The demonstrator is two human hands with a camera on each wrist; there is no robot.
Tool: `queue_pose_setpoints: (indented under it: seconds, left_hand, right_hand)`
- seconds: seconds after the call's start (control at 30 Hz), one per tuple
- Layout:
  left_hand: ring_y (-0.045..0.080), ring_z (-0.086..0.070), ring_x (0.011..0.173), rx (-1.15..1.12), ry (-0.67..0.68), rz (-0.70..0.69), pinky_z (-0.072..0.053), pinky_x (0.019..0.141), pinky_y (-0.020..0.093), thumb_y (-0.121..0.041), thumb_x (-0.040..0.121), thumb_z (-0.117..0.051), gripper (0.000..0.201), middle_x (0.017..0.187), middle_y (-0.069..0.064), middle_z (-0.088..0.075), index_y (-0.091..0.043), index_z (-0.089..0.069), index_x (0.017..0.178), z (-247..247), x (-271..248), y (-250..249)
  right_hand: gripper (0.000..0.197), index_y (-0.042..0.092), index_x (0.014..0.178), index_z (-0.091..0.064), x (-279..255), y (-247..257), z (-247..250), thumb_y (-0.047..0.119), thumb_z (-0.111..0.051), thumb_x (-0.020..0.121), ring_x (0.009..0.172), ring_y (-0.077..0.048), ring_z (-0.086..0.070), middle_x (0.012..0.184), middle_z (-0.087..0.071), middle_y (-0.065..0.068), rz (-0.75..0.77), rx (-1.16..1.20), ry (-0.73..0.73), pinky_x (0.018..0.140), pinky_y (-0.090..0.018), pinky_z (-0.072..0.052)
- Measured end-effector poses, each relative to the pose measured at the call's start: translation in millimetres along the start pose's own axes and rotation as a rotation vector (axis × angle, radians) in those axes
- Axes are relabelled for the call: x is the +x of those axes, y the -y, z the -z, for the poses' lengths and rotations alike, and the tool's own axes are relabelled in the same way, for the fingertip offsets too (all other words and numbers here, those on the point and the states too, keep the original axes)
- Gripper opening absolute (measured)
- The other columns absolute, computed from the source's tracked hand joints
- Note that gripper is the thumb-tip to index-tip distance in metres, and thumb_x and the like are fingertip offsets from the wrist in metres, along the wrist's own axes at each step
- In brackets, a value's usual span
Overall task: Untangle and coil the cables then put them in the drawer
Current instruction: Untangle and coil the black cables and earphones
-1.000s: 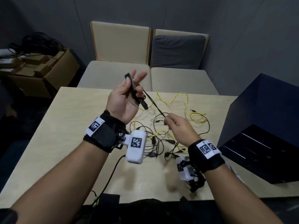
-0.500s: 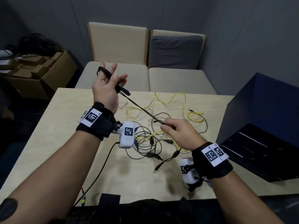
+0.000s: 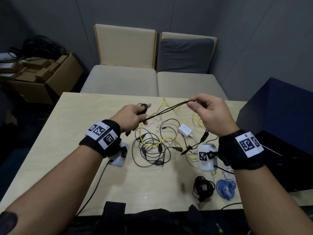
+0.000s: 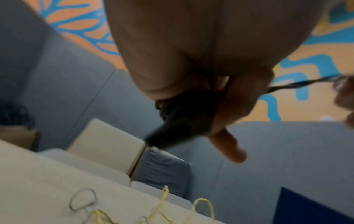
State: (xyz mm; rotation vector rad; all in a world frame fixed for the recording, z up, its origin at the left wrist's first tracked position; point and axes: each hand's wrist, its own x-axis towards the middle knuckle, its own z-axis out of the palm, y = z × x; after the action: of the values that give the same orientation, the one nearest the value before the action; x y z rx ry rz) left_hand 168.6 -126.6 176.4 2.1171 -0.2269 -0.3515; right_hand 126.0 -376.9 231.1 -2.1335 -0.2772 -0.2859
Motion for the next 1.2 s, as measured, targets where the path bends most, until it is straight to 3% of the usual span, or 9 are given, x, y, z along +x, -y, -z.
queue_pose_setpoints:
  seconds: [0.07,0.13,0.2,0.3,0.43,0.67,0.9,1.07,1.2]
  left_hand:
    - [0.014,-0.034,0.042,-0.073,0.08,0.024,-0.032,0.042,0.023,-0.008,0.098,-0.046,0.027,0.096,0.017,-0.069,0.002,-0.06,0.118,-3.4,-4.9,-1.0]
    - [0.013,-0.034,0.041,-0.15,0.146,0.007,-0.031,0.04,0.021,-0.014,0.101,-0.042,0.028,0.065,0.01,-0.061,0.002,-0.062,0.114,-5.3,-11.1,-5.6]
    - [0.012,-0.034,0.04,-0.203,0.216,-0.013,-0.032,0.039,0.019,-0.026,0.103,-0.038,0.046,0.053,0.003,-0.054,0.01,-0.065,0.095,-9.3,-17.1,-10.1]
    - [0.011,-0.029,0.037,-0.41,0.319,-0.024,-0.03,0.039,0.019,-0.04,0.099,-0.037,0.058,0.054,0.009,-0.052,0.013,-0.062,0.103,-20.0,-23.5,-14.2]
    - [0.005,-0.022,0.034,-0.723,0.424,-0.003,-0.023,0.037,0.015,-0.026,0.101,-0.03,0.037,0.054,0.007,-0.05,-0.008,-0.057,0.118,-31.2,-31.4,-22.1]
    - [0.004,-0.015,0.033,-1.302,0.517,-0.067,-0.027,0.032,0.013,-0.023,0.08,-0.059,0.039,0.06,0.009,-0.055,-0.007,-0.068,0.114,-22.4,-26.8,-35.1]
    - [0.003,-0.028,0.029,-1.466,0.264,-0.089,-0.026,0.034,0.012,-0.017,0.078,-0.047,0.042,0.063,0.004,-0.056,-0.004,-0.061,0.115,-18.9,-18.1,-47.0]
    - [0.002,-0.037,0.04,-1.357,-0.014,-0.138,-0.038,0.046,0.016,0.0,0.093,-0.034,0.037,0.082,0.006,-0.068,-0.006,-0.042,0.129,-17.2,-8.9,-46.5]
    - [0.008,-0.053,0.055,-1.29,-0.182,-0.175,-0.05,0.063,0.023,0.003,0.098,-0.036,0.046,0.103,0.014,-0.065,-0.004,-0.027,0.142,-20.8,0.6,-41.0]
  right_hand:
    - [0.011,0.022,0.08,-0.066,6.3,-2.3,1.4,0.016,-0.065,0.09,0.059,-0.001,-0.044,0.062,-0.052,0.011,-0.008,-0.021,-0.028,0.059,-0.015,-0.037]
    - [0.012,0.023,0.08,-0.064,12.1,-6.3,2.3,0.019,-0.064,0.091,0.06,-0.002,-0.044,0.062,-0.051,0.011,-0.014,-0.037,-0.057,0.06,-0.016,-0.037]
    - [0.012,0.021,0.079,-0.064,18.2,-11.5,2.4,0.022,-0.064,0.091,0.061,-0.006,-0.043,0.063,-0.05,0.006,-0.03,-0.047,-0.078,0.06,-0.021,-0.037]
    - [0.017,0.012,0.08,-0.065,26.2,-20.5,-0.2,0.025,-0.063,0.091,0.062,-0.013,-0.04,0.066,-0.046,-0.004,-0.082,-0.051,-0.097,0.06,-0.028,-0.035]
    - [0.024,0.008,0.08,-0.063,33.1,-27.1,-8.8,0.028,-0.06,0.093,0.057,-0.01,-0.036,0.062,-0.042,0.0,-0.138,-0.098,-0.096,0.053,-0.023,-0.032]
    - [0.036,0.004,0.077,-0.059,27.9,-40.9,-30.0,0.035,-0.056,0.095,0.056,-0.012,-0.035,0.057,-0.038,0.003,-0.208,-0.11,-0.052,0.054,-0.029,-0.03]
    - [0.032,0.012,0.074,-0.058,1.4,-47.6,-65.8,0.03,-0.049,0.099,0.058,-0.002,-0.043,0.057,-0.047,0.008,-0.213,-0.119,0.061,0.054,-0.012,-0.032]
    - [0.027,0.022,0.074,-0.053,-23.0,-50.2,-95.1,0.034,-0.047,0.098,0.069,-0.018,-0.053,0.066,-0.057,0.005,-0.207,-0.164,0.222,0.067,-0.034,-0.042]
    - [0.031,0.029,0.067,-0.044,-30.4,-38.6,-104.4,0.029,-0.048,0.098,0.071,-0.021,-0.051,0.065,-0.052,0.002,-0.14,-0.141,0.293,0.069,-0.038,-0.041]
